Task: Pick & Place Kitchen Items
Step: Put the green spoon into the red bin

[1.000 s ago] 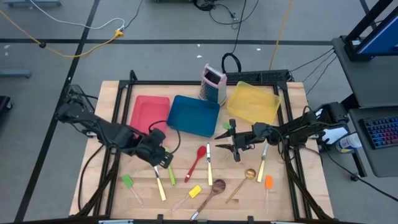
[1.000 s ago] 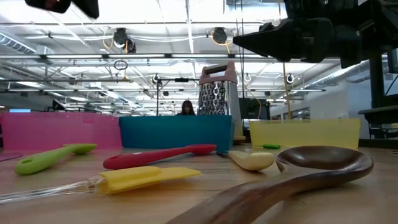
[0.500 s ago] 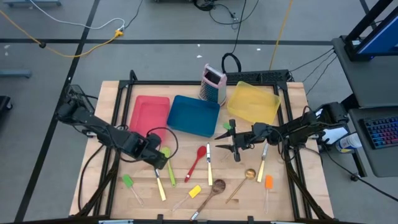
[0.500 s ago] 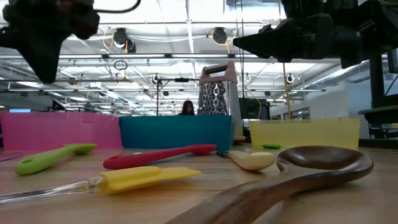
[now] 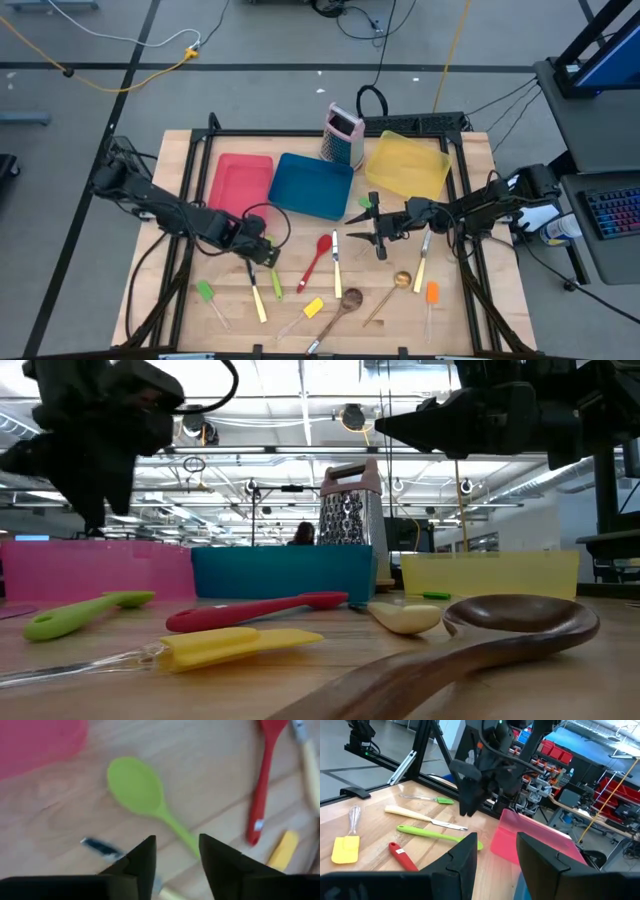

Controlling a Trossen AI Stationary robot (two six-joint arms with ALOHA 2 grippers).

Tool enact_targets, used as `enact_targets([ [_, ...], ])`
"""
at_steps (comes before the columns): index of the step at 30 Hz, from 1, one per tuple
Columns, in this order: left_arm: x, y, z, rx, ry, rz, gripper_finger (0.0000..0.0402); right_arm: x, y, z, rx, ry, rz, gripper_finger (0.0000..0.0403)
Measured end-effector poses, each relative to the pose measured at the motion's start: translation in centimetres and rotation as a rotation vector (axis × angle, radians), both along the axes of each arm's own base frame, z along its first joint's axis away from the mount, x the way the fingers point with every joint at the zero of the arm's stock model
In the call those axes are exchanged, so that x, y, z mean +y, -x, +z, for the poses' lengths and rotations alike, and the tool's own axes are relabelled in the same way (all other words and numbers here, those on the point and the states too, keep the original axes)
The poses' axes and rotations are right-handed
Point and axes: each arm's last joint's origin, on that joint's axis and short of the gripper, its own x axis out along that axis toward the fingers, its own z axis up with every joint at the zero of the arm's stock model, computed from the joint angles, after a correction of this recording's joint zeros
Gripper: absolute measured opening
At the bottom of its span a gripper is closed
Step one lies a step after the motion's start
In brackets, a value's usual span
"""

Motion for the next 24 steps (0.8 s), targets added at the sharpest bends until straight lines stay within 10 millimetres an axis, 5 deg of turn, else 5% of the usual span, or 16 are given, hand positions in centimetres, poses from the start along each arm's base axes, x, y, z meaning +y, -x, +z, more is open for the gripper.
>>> enact_targets([
  [13, -0.5, 0.8, -3.7, -0.124, 0.093, 0.180, 0.0160, 0.0, 0.0, 0.0, -0.004, 0.023, -0.002, 0.0130],
  [24, -1.7, -0.9, -7.7, -0.047, 0.137, 0.244, 0.0158, 0.0, 0.0, 0.0, 0.001, 0.001, -0.003, 0.0130],
])
